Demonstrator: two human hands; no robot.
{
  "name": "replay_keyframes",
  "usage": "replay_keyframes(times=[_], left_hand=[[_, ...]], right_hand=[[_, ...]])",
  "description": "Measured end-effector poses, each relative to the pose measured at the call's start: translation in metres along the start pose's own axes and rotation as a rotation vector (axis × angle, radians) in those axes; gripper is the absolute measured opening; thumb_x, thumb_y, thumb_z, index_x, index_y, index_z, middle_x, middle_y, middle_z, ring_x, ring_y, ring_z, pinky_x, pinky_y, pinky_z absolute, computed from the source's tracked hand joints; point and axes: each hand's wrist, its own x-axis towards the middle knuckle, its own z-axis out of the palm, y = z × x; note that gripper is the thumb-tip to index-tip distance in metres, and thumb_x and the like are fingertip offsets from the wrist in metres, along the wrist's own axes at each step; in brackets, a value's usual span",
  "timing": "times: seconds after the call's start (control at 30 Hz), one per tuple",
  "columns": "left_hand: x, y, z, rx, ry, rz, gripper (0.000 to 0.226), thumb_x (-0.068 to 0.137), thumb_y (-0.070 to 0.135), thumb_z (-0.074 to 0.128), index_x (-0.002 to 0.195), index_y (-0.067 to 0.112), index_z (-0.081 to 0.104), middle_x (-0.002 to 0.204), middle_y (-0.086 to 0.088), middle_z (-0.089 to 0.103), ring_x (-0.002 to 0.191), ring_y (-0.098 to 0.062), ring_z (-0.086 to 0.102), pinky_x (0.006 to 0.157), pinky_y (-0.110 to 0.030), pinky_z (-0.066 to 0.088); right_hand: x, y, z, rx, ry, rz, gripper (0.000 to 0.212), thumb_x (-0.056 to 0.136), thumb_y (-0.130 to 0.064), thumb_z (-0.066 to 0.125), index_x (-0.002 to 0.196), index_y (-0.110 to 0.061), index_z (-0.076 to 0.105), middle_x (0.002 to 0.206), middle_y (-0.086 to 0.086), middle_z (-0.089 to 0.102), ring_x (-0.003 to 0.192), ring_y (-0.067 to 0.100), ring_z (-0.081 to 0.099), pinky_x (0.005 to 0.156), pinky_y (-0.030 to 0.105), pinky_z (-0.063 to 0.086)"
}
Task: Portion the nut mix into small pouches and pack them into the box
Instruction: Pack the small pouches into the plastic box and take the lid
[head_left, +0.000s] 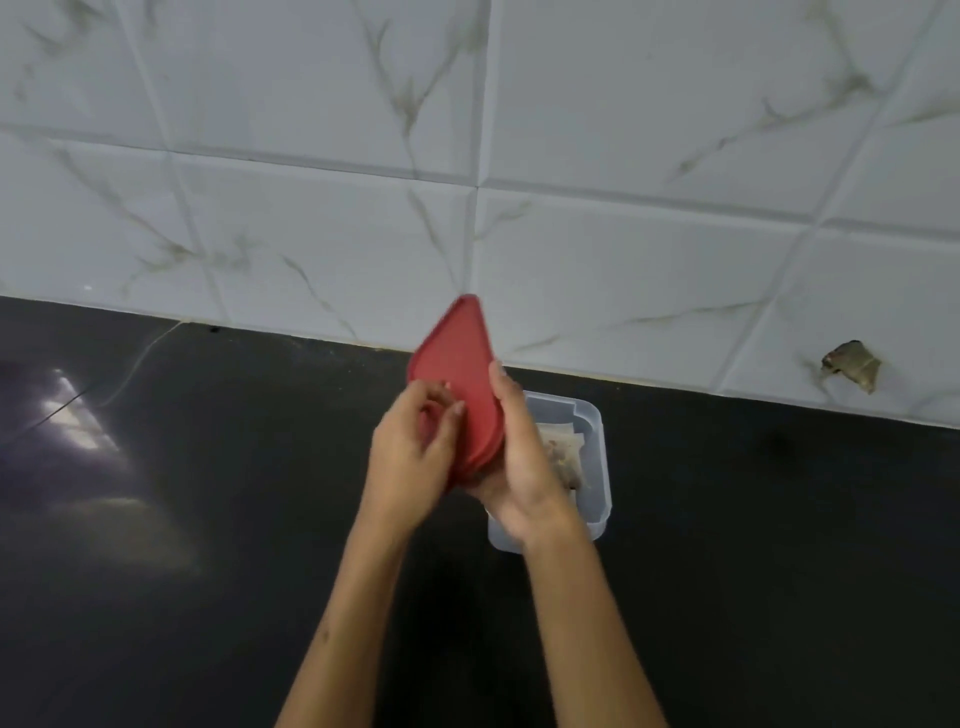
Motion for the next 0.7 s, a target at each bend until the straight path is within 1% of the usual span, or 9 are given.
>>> replay_keyframes(times=[0.03,0.1,0.17,0.2,0.3,0.43,0.5,0.6,0.7], left_hand=[[-0.001,0.003,0.009,0.040,-0.048,0.044,0.009,0.093,0.015,0.059,0.088,0.022,0.060,0.088,0.015,0.062,0.081,-0.005,0.063,0.072,-0.025,0.053],[-0.003,0.002,0.026,0.123,-0.074,0.080,0.009,0.091,0.019,0.063,0.099,0.023,0.063,0.104,0.018,0.059,0.102,-0.006,0.057,0.088,-0.026,0.047],[-0.003,-0.003,0.039,0.211,-0.042,-0.023,0.031,0.089,0.026,0.066,0.118,0.018,0.059,0.125,0.006,0.053,0.120,-0.018,0.048,0.100,-0.038,0.043],[-0.002,-0.003,0.043,0.243,-0.044,-0.110,0.043,0.088,0.030,0.066,0.126,0.015,0.054,0.130,0.000,0.051,0.122,-0.021,0.047,0.102,-0.041,0.042],[0.002,-0.005,0.051,0.182,-0.174,-0.341,0.055,0.087,0.034,0.068,0.133,0.009,0.051,0.125,-0.005,0.059,0.110,-0.020,0.058,0.094,-0.036,0.050],[-0.001,-0.006,0.058,0.116,-0.157,-0.330,0.037,0.089,0.021,0.067,0.124,0.010,0.063,0.104,0.000,0.070,0.086,-0.008,0.059,0.078,-0.021,0.049],[-0.001,-0.005,0.059,0.126,-0.141,-0.299,0.034,0.091,0.018,0.064,0.124,0.010,0.063,0.102,0.002,0.068,0.086,-0.008,0.057,0.078,-0.020,0.046],[0.000,-0.006,0.058,0.146,-0.132,-0.290,0.035,0.095,0.017,0.059,0.130,0.010,0.059,0.110,-0.003,0.066,0.090,-0.009,0.057,0.079,-0.020,0.046],[0.000,-0.011,0.058,0.149,-0.129,-0.279,0.039,0.095,0.019,0.059,0.133,0.010,0.056,0.118,-0.007,0.064,0.102,-0.017,0.062,0.086,-0.024,0.052]], right_hand=[[-0.003,-0.006,-0.014,0.013,0.053,0.001,0.042,0.087,-0.048,0.053,0.107,-0.014,0.067,0.101,0.009,0.071,0.093,0.021,0.067,0.088,0.041,0.053],[-0.004,-0.009,-0.039,-0.076,0.236,-0.041,0.023,0.096,-0.027,0.049,0.110,-0.014,0.062,0.102,0.011,0.069,0.093,0.025,0.066,0.085,0.045,0.055],[-0.006,-0.007,-0.059,-0.174,0.411,-0.110,0.021,0.098,-0.016,0.042,0.113,-0.017,0.058,0.103,0.009,0.067,0.095,0.027,0.065,0.082,0.049,0.055],[-0.008,-0.006,-0.067,-0.202,0.477,-0.138,0.023,0.099,-0.014,0.040,0.114,-0.017,0.056,0.103,0.007,0.066,0.094,0.024,0.065,0.078,0.044,0.056],[-0.011,-0.001,-0.086,-0.349,0.639,-0.173,0.025,0.101,-0.019,0.036,0.118,-0.016,0.055,0.103,0.004,0.064,0.092,0.018,0.063,0.073,0.032,0.052],[-0.002,0.015,-0.097,-0.666,0.823,-0.159,0.029,0.100,-0.026,0.036,0.112,-0.012,0.059,0.107,0.010,0.060,0.089,0.019,0.060,0.073,0.030,0.049],[0.003,0.021,-0.097,-0.771,0.874,-0.173,0.029,0.099,-0.023,0.038,0.107,-0.006,0.060,0.112,0.015,0.056,0.084,0.020,0.057,0.068,0.028,0.048],[0.009,0.022,-0.095,-0.872,0.924,-0.177,0.026,0.097,-0.019,0.043,0.109,-0.004,0.061,0.112,0.013,0.049,0.090,0.025,0.058,0.081,0.039,0.053],[0.012,0.023,-0.096,-0.951,0.997,-0.175,0.027,0.095,-0.021,0.045,0.105,-0.004,0.064,0.105,0.013,0.053,0.089,0.029,0.060,0.081,0.046,0.053]])
